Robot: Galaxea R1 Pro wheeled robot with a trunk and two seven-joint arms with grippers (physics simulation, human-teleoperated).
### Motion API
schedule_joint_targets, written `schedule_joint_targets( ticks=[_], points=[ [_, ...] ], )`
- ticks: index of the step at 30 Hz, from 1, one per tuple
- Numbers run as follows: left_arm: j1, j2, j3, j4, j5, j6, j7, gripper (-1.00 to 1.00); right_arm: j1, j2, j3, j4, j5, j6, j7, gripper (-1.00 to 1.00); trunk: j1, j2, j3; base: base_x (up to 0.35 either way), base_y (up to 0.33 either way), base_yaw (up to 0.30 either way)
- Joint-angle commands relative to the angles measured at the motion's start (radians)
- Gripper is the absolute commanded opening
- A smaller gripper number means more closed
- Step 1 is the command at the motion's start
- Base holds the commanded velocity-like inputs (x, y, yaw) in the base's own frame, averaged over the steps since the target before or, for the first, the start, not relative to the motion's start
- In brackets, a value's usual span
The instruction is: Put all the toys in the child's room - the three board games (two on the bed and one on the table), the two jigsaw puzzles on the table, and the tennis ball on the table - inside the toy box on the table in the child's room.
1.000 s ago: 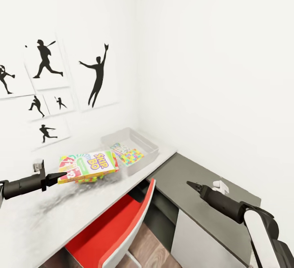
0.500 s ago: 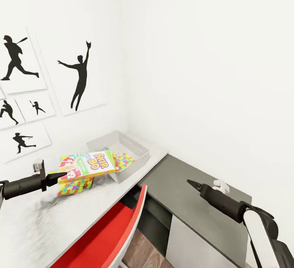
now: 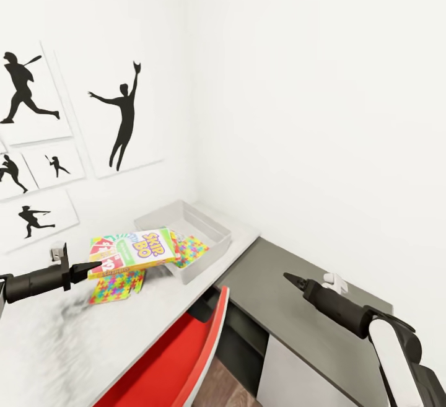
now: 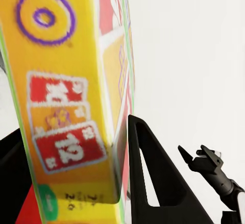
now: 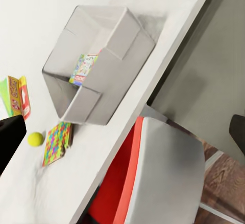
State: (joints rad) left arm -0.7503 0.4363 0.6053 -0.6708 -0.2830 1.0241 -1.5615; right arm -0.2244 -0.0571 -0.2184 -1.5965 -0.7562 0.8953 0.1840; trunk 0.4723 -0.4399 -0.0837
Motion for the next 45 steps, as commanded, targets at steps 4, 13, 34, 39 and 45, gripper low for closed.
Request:
schedule_joint_targets(
  ticks=[4, 13, 34, 39, 45],
  points=[
    [-0.001, -0.001, 0.003, 0.000, -0.010, 0.011, -0.009, -1.00, -0.001, -0.001, -0.002, -0.001, 0.008, 0.005, 0.008, 1.00, 0.001, -0.002, -0.002, 0.045, 0.030, 0.000],
    [-0.001, -0.001, 0.003, -0.001, -0.010, 0.010, -0.009, -1.00, -0.001, 0.000, -0.001, -0.002, 0.008, 0.004, 0.008, 1.00, 0.001, -0.002, -0.002, 0.100, 0.030, 0.000],
    [-0.001, -0.002, 0.002, 0.000, -0.010, 0.009, -0.009, -1.00, -0.001, 0.000, 0.001, -0.002, 0.008, 0.004, 0.008, 1.00, 0.001, -0.002, -0.002, 0.035, -0.079, 0.000],
    [-0.001, -0.003, 0.002, 0.000, -0.010, 0.008, -0.009, -1.00, -0.001, 0.000, 0.001, -0.003, 0.008, 0.004, 0.009, 1.00, 0.001, -0.002, -0.002, 0.069, -0.166, 0.000],
    [-0.001, -0.003, 0.004, 0.000, -0.010, 0.008, -0.009, -1.00, 0.000, -0.001, 0.001, -0.004, 0.009, 0.004, 0.009, 1.00, 0.001, -0.002, -0.002, 0.032, -0.036, 0.000]
  ],
)
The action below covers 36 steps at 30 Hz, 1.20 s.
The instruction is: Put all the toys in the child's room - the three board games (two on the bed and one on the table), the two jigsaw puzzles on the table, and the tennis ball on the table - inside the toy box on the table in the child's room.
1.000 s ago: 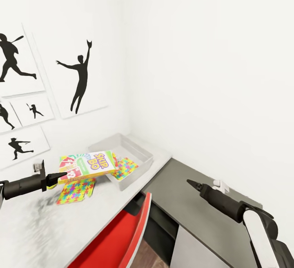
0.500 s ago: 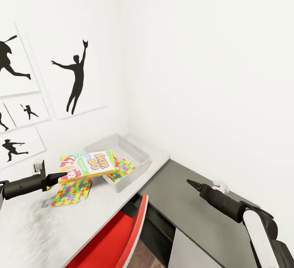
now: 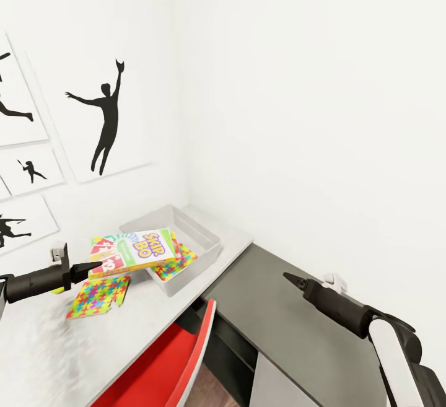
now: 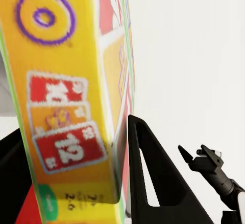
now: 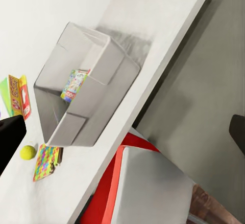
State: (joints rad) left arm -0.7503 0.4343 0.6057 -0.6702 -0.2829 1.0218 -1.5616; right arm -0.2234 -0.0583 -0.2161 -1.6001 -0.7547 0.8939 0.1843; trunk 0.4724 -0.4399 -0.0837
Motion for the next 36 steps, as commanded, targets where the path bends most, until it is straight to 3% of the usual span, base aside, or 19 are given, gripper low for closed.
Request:
schedule_joint_targets(
  ticks=[1, 7, 12, 20, 24, 36],
  points=[
    [-0.001, 0.000, 0.004, -0.001, -0.010, 0.011, -0.009, -1.00, -0.001, 0.000, -0.002, 0.000, 0.007, 0.005, 0.009, 1.00, 0.001, -0.002, -0.002, 0.004, -0.005, 0.000],
    [-0.001, 0.000, 0.005, -0.001, -0.010, 0.011, -0.009, -1.00, -0.002, 0.001, 0.003, 0.000, 0.007, 0.006, 0.008, 1.00, 0.001, -0.002, -0.002, 0.001, -0.048, 0.047],
    [-0.001, -0.001, 0.005, -0.001, -0.010, 0.011, -0.009, -1.00, -0.007, 0.001, 0.063, -0.001, 0.009, 0.003, 0.006, 1.00, 0.001, -0.002, -0.002, 0.000, -0.223, 0.249],
    [-0.001, -0.001, 0.006, -0.001, -0.010, 0.011, -0.009, -1.00, -0.031, 0.001, 0.080, -0.001, 0.013, 0.002, 0.007, 1.00, 0.001, -0.002, -0.002, 0.000, -0.071, 0.282],
    [-0.001, -0.001, 0.006, -0.001, -0.010, 0.011, -0.009, -1.00, -0.047, 0.001, 0.111, 0.001, 0.020, 0.001, 0.007, 1.00, 0.001, -0.002, -0.002, 0.091, 0.050, 0.284],
    [-0.001, -0.002, 0.005, -0.001, -0.010, 0.009, -0.009, -1.00, -0.048, -0.003, 0.109, 0.002, 0.009, -0.033, 0.009, 1.00, 0.001, -0.002, -0.008, 0.170, 0.025, 0.277]
  ],
)
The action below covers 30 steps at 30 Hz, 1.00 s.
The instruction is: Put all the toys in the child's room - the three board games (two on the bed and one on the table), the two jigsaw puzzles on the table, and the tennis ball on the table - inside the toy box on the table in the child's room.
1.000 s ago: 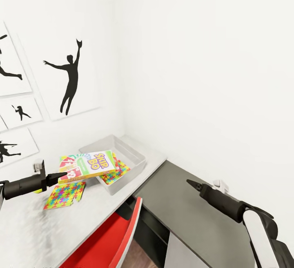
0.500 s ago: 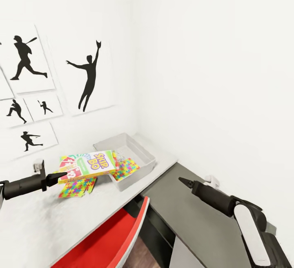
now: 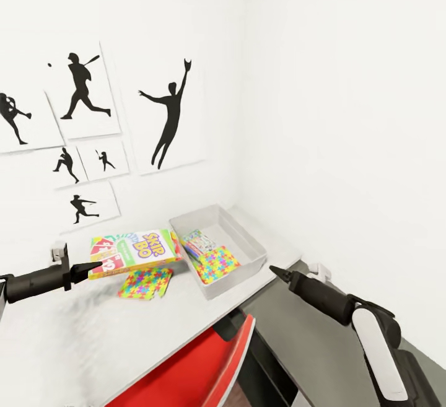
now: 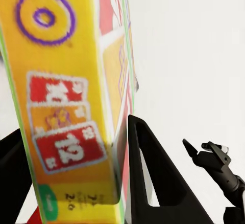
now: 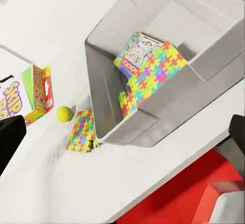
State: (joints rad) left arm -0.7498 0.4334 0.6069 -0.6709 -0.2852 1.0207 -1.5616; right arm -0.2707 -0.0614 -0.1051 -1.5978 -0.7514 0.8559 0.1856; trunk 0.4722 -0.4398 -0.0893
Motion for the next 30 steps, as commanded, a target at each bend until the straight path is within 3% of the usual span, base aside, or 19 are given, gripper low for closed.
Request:
schedule_joint_targets(
  ticks=[1, 30],
  points=[
    [-0.002, -0.001, 0.004, -0.001, -0.008, 0.010, -0.009, -1.00, -0.001, 0.000, -0.002, -0.001, 0.006, 0.004, 0.008, 1.00, 0.001, -0.002, -0.003, 0.156, 0.027, 0.275],
    [-0.002, -0.001, -0.002, -0.001, -0.008, 0.010, -0.009, -1.00, -0.001, -0.012, -0.005, 0.004, 0.004, 0.003, 0.009, 1.00, 0.001, -0.002, -0.020, 0.083, 0.031, 0.275]
  ],
)
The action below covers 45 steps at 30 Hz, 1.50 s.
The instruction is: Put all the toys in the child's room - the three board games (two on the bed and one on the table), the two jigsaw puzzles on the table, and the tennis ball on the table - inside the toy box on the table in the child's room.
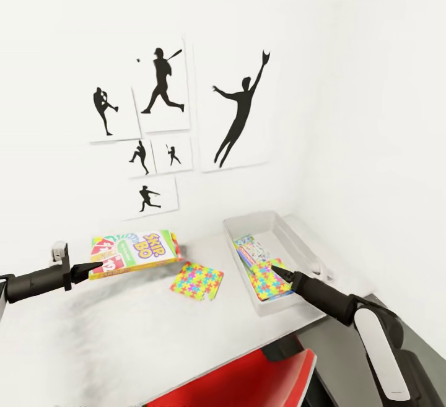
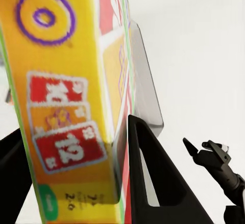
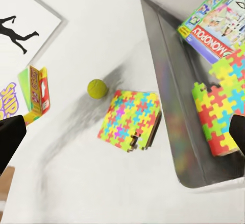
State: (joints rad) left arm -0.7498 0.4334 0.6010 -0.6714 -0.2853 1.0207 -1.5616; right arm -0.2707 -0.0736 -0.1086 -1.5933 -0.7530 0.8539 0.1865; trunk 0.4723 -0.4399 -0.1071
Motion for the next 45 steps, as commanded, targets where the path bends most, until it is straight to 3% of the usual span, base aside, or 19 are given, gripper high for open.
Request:
schedule_joint_targets(
  ticks=[1, 10, 30, 45],
  points=[
    [-0.002, -0.001, 0.003, 0.000, -0.008, 0.010, -0.009, -1.00, -0.001, 0.000, -0.002, -0.001, 0.006, 0.005, 0.008, 1.00, 0.001, -0.002, -0.003, 0.149, 0.061, 0.275],
    [-0.002, -0.001, 0.001, 0.000, -0.008, 0.010, -0.009, -1.00, 0.000, 0.000, -0.022, -0.001, 0.006, 0.002, 0.008, 1.00, 0.001, -0.002, -0.008, 0.051, 0.018, 0.275],
    [-0.002, -0.001, 0.000, 0.000, -0.008, 0.010, -0.009, -1.00, 0.003, 0.000, -0.023, 0.000, 0.006, 0.002, 0.008, 1.00, 0.001, -0.002, -0.023, 0.021, 0.000, 0.269],
    [-0.002, -0.001, 0.001, 0.000, -0.008, 0.010, -0.009, -1.00, 0.003, 0.004, -0.023, -0.001, 0.006, 0.002, 0.008, 1.00, 0.001, -0.002, -0.024, 0.001, 0.000, 0.029]
  ],
)
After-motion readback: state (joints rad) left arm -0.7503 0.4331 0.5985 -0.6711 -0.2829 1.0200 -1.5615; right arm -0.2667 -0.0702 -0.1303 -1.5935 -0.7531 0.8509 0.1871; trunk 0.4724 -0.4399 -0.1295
